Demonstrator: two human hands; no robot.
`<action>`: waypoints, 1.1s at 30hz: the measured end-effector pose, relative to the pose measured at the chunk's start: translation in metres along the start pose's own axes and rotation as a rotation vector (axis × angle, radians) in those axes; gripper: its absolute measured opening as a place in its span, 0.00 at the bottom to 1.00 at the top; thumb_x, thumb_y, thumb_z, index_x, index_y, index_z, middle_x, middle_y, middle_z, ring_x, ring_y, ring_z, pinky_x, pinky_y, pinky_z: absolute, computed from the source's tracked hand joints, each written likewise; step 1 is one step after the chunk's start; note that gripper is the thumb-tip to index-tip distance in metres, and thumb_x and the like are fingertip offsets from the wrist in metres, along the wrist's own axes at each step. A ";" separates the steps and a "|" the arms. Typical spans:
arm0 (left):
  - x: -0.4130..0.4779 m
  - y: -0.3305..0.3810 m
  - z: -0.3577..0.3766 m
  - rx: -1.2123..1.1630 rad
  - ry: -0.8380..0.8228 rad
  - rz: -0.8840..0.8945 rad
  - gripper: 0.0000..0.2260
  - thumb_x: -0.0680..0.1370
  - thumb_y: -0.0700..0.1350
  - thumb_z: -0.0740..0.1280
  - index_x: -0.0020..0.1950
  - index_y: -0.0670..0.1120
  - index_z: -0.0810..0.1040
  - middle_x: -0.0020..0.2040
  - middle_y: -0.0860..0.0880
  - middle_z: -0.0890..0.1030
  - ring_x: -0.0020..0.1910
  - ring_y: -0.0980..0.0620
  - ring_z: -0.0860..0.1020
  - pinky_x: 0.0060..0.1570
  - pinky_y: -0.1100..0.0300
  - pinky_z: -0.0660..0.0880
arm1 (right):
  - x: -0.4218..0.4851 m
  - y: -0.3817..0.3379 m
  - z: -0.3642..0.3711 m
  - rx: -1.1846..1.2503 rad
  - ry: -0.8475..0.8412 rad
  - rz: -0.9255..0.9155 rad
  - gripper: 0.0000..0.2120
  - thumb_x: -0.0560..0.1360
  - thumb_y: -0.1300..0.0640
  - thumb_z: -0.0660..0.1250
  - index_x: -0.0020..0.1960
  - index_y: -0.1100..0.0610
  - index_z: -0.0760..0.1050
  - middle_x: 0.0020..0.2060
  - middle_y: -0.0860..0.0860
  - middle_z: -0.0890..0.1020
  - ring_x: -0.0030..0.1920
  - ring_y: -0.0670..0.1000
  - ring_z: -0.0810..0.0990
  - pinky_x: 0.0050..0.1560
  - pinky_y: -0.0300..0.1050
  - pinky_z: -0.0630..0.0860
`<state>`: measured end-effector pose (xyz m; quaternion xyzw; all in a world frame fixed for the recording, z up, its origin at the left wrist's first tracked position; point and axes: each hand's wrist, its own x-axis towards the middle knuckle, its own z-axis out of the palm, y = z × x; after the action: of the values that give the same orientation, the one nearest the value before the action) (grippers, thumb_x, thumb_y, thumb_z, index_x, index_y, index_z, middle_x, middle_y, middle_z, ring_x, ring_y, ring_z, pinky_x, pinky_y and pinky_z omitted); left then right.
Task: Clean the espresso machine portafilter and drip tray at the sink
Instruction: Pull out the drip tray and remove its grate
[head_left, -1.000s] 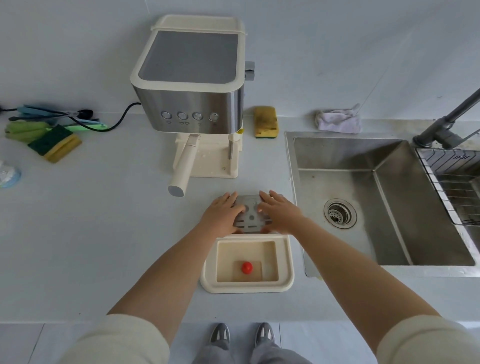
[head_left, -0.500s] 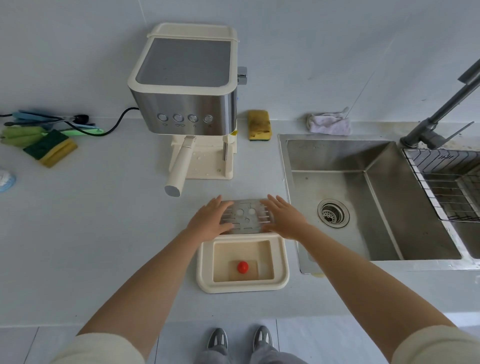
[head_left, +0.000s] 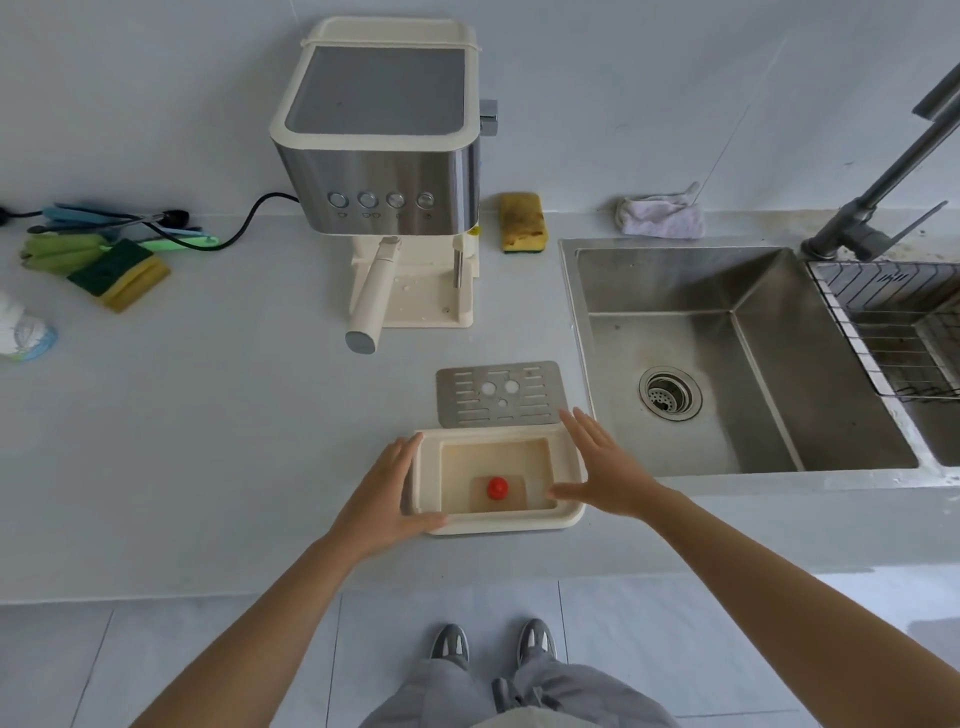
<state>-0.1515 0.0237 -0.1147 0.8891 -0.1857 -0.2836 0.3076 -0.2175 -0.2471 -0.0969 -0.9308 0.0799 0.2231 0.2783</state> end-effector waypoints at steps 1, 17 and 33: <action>-0.003 -0.001 0.002 -0.032 0.012 0.000 0.50 0.61 0.60 0.74 0.76 0.48 0.51 0.75 0.51 0.57 0.75 0.52 0.56 0.70 0.59 0.58 | -0.003 0.000 0.004 0.016 -0.001 0.005 0.53 0.68 0.41 0.70 0.75 0.51 0.35 0.76 0.49 0.40 0.76 0.48 0.40 0.74 0.51 0.48; -0.016 -0.012 0.025 -0.030 0.084 0.080 0.58 0.56 0.50 0.80 0.76 0.49 0.46 0.70 0.49 0.61 0.68 0.50 0.64 0.66 0.52 0.67 | -0.025 -0.006 0.041 0.180 0.065 -0.020 0.65 0.56 0.42 0.78 0.75 0.55 0.37 0.74 0.49 0.53 0.74 0.50 0.53 0.73 0.53 0.59; 0.024 0.036 -0.010 -0.074 -0.036 0.309 0.54 0.62 0.45 0.79 0.77 0.52 0.45 0.73 0.53 0.59 0.71 0.55 0.62 0.65 0.60 0.65 | -0.049 -0.001 0.007 0.541 0.309 0.007 0.48 0.60 0.64 0.78 0.66 0.41 0.51 0.53 0.36 0.69 0.54 0.43 0.72 0.47 0.32 0.76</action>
<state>-0.1323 -0.0103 -0.0940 0.8328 -0.3150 -0.2554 0.3769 -0.2637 -0.2410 -0.0794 -0.8455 0.1810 0.0505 0.4998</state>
